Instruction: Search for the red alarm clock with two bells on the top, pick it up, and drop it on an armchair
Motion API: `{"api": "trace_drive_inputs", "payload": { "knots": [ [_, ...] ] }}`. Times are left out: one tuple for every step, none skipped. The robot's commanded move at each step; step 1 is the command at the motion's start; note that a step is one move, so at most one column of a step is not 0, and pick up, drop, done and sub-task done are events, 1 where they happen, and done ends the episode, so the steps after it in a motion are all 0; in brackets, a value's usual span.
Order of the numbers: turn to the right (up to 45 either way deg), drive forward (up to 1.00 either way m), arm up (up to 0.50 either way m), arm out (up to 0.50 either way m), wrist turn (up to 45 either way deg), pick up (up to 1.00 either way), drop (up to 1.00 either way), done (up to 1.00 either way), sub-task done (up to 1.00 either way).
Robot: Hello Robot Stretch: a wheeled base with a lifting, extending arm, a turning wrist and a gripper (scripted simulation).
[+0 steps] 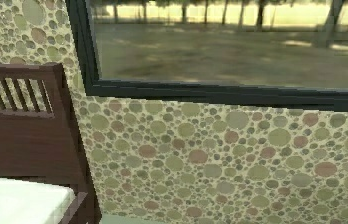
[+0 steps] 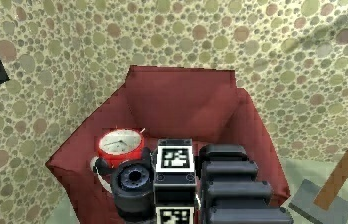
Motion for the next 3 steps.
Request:
{"api": "trace_drive_inputs", "payload": {
  "knots": [
    [0.0,0.00,0.00,0.46,0.0,0.00,0.00,0.00,0.00],
    [0.0,0.00,0.00,0.00,18.0,0.00,0.00,0.00,0.00],
    [0.0,0.00,-0.30,0.00,0.0,0.00,0.00,0.00,0.00]
  ]
}}
